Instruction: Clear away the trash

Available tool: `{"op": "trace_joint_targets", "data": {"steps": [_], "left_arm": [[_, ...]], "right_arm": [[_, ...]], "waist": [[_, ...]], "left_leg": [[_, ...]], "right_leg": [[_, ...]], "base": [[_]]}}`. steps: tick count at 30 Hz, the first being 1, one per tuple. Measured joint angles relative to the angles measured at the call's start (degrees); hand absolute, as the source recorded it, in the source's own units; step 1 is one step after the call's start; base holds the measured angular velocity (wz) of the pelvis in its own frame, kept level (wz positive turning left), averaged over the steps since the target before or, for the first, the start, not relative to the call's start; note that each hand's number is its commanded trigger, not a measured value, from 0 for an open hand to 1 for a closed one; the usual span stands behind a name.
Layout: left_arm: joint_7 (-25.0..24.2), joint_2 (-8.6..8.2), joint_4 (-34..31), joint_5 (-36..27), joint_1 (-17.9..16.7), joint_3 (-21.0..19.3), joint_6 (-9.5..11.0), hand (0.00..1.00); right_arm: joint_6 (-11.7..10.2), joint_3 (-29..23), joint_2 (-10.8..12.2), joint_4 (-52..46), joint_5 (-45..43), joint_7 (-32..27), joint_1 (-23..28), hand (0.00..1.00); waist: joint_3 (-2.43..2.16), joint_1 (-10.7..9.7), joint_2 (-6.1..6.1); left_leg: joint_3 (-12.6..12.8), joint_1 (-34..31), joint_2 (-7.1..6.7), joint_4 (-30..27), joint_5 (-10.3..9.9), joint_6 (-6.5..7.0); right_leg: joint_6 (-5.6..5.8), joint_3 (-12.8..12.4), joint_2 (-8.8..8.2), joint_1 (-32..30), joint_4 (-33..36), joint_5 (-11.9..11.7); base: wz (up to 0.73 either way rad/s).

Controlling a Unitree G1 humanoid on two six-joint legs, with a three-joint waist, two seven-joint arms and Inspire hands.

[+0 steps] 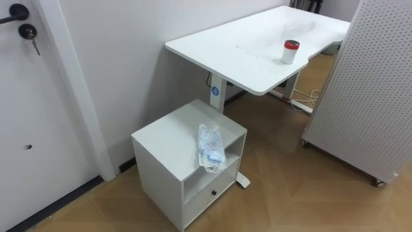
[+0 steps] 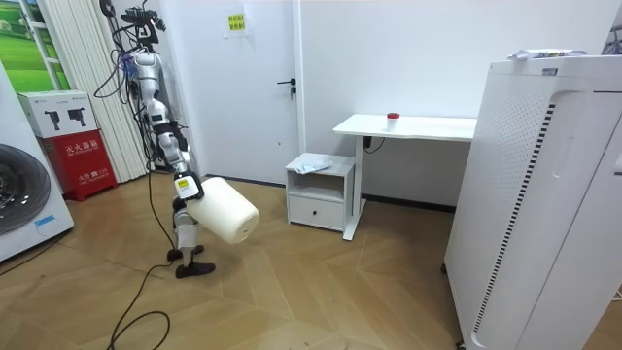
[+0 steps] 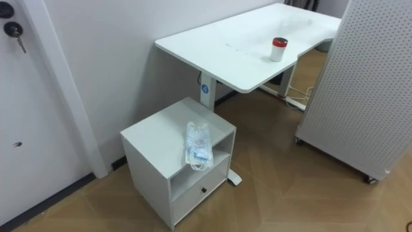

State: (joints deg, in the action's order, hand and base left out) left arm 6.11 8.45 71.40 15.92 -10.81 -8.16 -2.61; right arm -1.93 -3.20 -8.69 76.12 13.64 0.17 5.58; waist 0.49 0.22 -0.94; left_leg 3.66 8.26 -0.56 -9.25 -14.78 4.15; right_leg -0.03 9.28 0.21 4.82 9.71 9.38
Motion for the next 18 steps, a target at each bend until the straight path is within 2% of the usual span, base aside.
{"op": "trace_joint_targets", "data": {"steps": [4, 5, 7, 9, 11, 12, 13, 15, 16, 17, 18], "left_arm": [[0.0, 0.0, -0.1, 0.08, 0.12, -0.14, -0.07, 0.0], [0.01, 0.11, -0.11, 0.07, 0.07, -0.12, -0.27, 0.0], [-0.07, 0.42, -0.05, 0.03, -0.02, -0.08, -0.89, 0.0], [-0.14, 0.87, -0.03, 0.39, -0.08, -0.2, -1.13, 0.0], [-0.19, 1.0, -0.47, 1.2, -0.11, -0.2, -1.15, 0.0], [-0.22, 0.99, -0.83, 1.52, -0.25, -0.19, -1.19, 0.0], [-0.23, 1.03, -1.01, 1.77, -0.24, -0.2, -1.3, 0.0], [-0.23, 1.11, -0.86, 1.94, -0.56, -0.49, -1.94, 0.0], [-0.23, 1.02, -0.88, 1.83, -0.8, -0.4, -2.0, 0.0], [-0.22, 0.94, -1.01, 1.53, -1.0, 0.33, -1.97, 0.0], [-0.12, 0.96, -1.04, 0.99, -1.83, 0.81, -2.06, 0.0]], "right_arm": [[0.23, -0.42, -0.03, -0.15, -0.89, 0.07, -0.1, 1.0], [0.39, -0.38, 0.01, -0.44, -0.95, 0.06, -0.38, 1.0], [0.62, -0.22, 0.02, -0.79, -0.97, 0.05, -0.45, 1.0], [0.6, -0.2, 0.01, -0.61, -1.05, 0.07, -0.3, 1.0], [0.68, -0.24, -0.16, -0.53, -0.98, 0.06, 0.07, 1.0], [0.74, -0.31, -0.27, -0.6, -1.03, 0.04, 0.02, 1.0], [0.74, -0.34, -0.29, -0.6, -1.01, 0.02, 0.1, 1.0], [1.03, -0.37, -0.45, -0.62, -0.69, -0.32, 0.91, 1.0], [1.19, -0.36, -0.53, -0.74, -0.62, -0.56, 1.37, 1.0], [1.85, -0.34, -0.81, -0.77, -0.17, -1.12, 1.72, 1.0], [2.12, -0.24, -0.91, -0.78, -0.12, -1.71, 1.88, 1.0]], "waist": [[-0.01, 0.07, -0.27], [0.34, 0.13, -0.51], [0.42, 0.22, -1.02], [0.42, 0.11, -1.94], [0.39, 0.16, -2.16], [0.25, 0.06, -2.07], [0.22, -0.18, -1.95], [0.5, -0.14, -1.74], [0.35, -0.14, -1.64], [0.32, 0.0, -1.48], [0.34, 0.17, -1.35]], "left_leg": [[0.18, -0.89, 0.07, -0.63, -0.1, -0.16], [0.39, -1.26, 0.08, -1.77, -0.51, -0.33], [1.09, -2.19, 0.29, -4.65, -1.82, -0.86], [2.3, -4.08, 0.72, -10.89, -3.28, -2.29], [3.4, -5.98, 1.45, -16.34, -3.7, -2.99], [4.48, -7.37, 2.19, -20.24, -3.7, -3.0], [4.55, -8.5, 2.65, -22.74, -3.69, -3.01], [4.23, -14.67, 3.93, -33.39, -2.83, -3.88], [4.16, -15.72, 3.69, -32.6, -3.43, -3.27], [4.31, -18.65, 3.22, -29.4, -3.54, -3.23], [4.55, -21.65, 2.69, -24.94, -2.61, -3.84]], "right_leg": [[-0.23, 0.3, -0.09, -1.06, 1.05, 0.5], [-0.34, 0.29, -0.23, -1.7, 2.69, 1.33], [-0.65, 0.74, -0.4, -2.73, 5.74, 3.13], [-1.22, 1.96, -0.99, -2.89, 8.79, 5.36], [-2.01, 2.1, -1.0, -2.81, 9.25, 6.61], [-2.91, 1.86, -0.97, -2.78, 9.67, 7.5], [-3.13, 1.91, -0.95, -2.72, 9.85, 7.68], [-4.19, 1.71, -0.23, -1.11, 10.17, 8.25], [-4.35, 1.48, -0.23, -0.72, 10.08, 8.47], [-4.56, 0.68, -0.27, -0.31, 10.28, 9.06], [-4.55, 0.1, -0.47, -0.11, 10.44, 9.6]], "base": [[0.02], [-0.07], [-0.06], [0.06], [0.1], [0.12], [0.1], [0.12], [0.07], [-0.1], [-0.19]]}}
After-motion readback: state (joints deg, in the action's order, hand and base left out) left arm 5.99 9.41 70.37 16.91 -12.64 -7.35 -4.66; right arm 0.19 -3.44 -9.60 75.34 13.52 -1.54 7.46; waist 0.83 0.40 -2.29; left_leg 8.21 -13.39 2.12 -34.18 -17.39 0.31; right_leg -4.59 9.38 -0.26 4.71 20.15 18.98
